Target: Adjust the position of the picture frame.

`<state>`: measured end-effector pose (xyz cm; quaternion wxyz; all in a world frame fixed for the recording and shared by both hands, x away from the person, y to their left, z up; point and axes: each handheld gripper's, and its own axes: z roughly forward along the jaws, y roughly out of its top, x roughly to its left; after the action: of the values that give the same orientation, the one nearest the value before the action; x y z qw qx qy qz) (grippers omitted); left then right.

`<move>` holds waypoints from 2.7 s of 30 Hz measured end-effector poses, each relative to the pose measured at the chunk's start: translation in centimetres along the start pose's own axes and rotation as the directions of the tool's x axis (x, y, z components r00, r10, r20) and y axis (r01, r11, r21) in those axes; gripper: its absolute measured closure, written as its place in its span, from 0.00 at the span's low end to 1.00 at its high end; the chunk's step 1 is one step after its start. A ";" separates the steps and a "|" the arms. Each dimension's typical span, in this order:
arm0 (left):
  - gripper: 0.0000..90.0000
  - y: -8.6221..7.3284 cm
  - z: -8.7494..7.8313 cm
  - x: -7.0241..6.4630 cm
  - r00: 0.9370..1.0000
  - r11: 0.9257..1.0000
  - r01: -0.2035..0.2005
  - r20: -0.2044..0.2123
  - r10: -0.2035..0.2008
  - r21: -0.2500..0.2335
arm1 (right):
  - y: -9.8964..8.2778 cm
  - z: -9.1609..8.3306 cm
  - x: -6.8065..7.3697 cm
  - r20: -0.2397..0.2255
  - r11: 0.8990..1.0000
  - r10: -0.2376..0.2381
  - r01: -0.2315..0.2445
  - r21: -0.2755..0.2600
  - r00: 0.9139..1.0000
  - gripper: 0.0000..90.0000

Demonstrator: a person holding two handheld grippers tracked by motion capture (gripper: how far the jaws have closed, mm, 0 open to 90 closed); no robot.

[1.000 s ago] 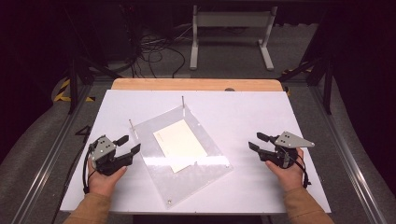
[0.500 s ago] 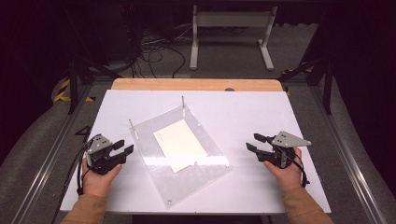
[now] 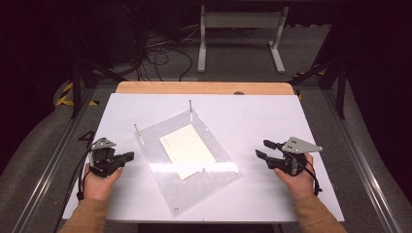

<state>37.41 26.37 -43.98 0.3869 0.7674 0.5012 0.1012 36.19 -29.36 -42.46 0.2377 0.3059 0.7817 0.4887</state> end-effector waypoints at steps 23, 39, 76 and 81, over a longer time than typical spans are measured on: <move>1.00 0.9 3.5 2.1 0.983 0.983 0.139 0.104 -0.152 0.123 | -0.6 -1.2 0.3 0.038 1.000 -0.004 0.004 0.021 0.999 0.54; 1.00 1.7 4.6 0.7 0.991 0.988 0.091 0.091 -0.103 0.129 | -1.0 -1.9 0.5 0.053 1.000 -0.004 0.002 0.023 0.999 0.53; 1.00 6.9 10.0 -2.6 0.999 0.990 0.021 0.033 -0.025 0.138 | 0.2 -2.9 2.4 -0.082 0.999 -0.030 0.033 0.042 0.996 0.72; 1.00 7.4 10.7 -2.9 0.999 0.992 -0.004 0.041 -0.001 0.127 | 1.0 -2.6 2.8 -0.115 0.993 -0.056 0.067 0.097 0.992 0.77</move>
<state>46.92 17.21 -45.42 0.3473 0.7928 0.4980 0.0539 32.75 -28.69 -40.73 0.1929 0.2653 0.8264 0.4577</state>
